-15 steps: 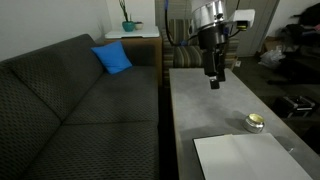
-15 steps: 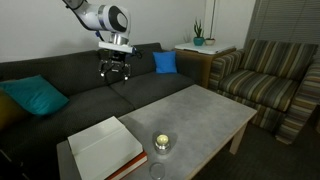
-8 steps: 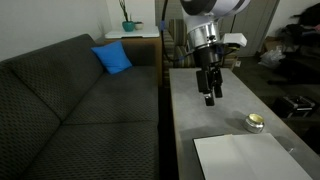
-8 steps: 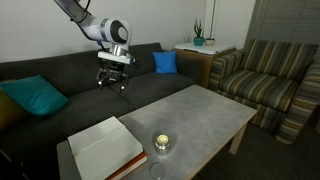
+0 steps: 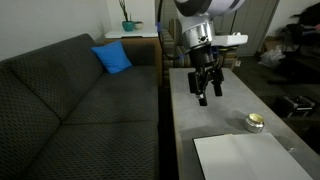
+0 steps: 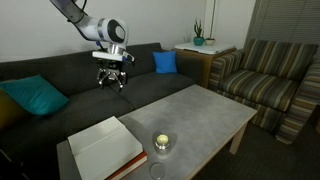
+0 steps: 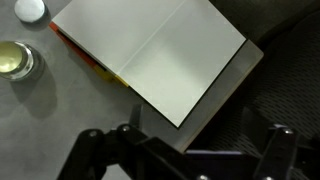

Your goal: Close the book

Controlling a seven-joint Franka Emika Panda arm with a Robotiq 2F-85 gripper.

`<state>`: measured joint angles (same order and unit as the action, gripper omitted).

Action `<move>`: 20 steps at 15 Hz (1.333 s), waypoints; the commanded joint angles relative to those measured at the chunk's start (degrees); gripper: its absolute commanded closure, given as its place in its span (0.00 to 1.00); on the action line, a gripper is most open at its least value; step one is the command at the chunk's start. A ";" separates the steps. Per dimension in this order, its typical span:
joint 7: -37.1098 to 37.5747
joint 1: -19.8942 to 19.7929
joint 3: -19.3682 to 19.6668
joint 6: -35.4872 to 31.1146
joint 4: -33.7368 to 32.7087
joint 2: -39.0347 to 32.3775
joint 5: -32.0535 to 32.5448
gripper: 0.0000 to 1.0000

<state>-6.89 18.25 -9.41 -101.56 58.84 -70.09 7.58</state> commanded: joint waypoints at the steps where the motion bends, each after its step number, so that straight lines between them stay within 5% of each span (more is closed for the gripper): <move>1: 11.43 3.06 2.30 -3.80 -1.35 -1.75 0.15 0.00; 9: 27.46 7.14 5.27 -6.91 -0.80 -6.35 0.96 0.00; 20: 26.46 6.01 4.20 -10.85 -2.09 -9.54 0.12 0.00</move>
<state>19.86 24.56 -4.94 -112.04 58.44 -78.25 8.07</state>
